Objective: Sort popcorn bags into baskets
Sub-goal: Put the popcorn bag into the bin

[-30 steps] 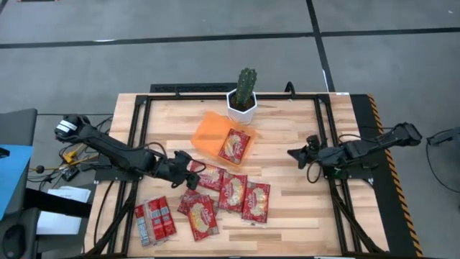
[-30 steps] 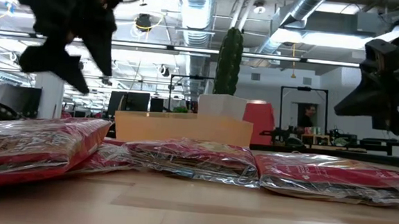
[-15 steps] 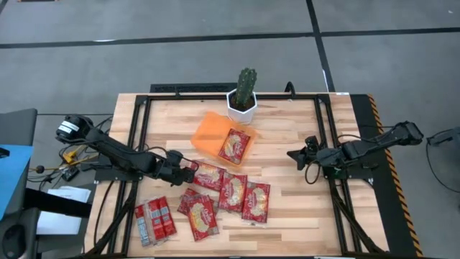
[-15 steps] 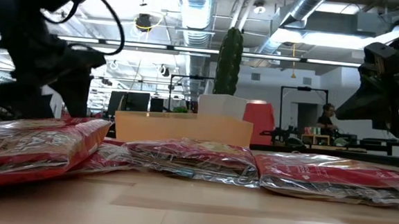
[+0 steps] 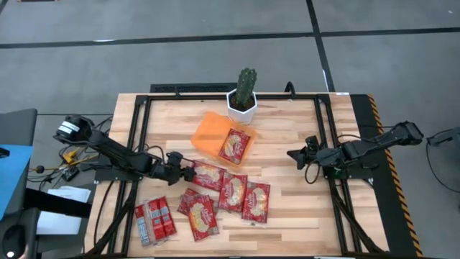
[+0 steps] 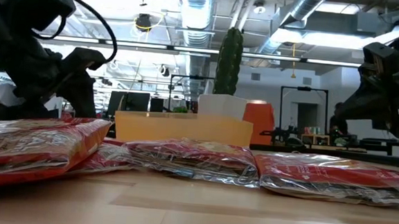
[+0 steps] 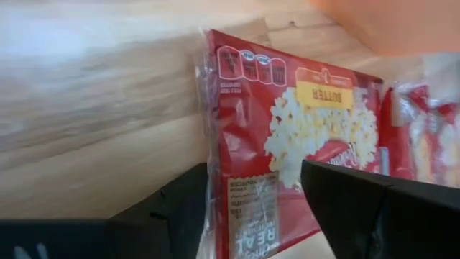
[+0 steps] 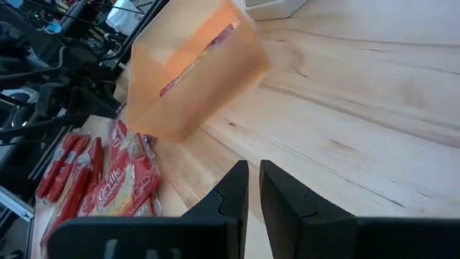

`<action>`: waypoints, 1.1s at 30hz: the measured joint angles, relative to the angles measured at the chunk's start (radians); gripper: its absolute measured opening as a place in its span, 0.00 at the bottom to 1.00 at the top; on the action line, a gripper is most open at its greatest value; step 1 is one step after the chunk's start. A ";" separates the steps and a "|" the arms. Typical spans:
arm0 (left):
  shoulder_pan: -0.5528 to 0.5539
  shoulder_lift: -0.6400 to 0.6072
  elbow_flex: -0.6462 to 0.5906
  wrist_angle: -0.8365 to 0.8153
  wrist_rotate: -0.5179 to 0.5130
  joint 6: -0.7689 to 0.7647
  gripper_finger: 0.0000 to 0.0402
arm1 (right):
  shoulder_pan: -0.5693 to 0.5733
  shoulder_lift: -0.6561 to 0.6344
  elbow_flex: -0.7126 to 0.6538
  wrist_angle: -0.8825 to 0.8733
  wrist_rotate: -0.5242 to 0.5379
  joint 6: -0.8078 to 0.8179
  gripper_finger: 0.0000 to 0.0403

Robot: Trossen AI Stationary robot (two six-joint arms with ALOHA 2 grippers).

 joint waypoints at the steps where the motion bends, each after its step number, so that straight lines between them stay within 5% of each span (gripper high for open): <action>1: 0.000 0.009 0.000 0.003 0.005 -0.005 0.49 | 0.000 0.000 0.000 0.000 0.000 0.000 0.16; 13: 0.002 0.123 0.004 0.142 0.036 0.014 0.03 | 0.000 0.000 0.000 0.001 0.022 0.000 0.16; 33: -0.005 -0.048 0.177 -0.047 0.036 0.002 0.00 | 0.000 0.000 0.001 -0.006 0.022 -0.003 0.16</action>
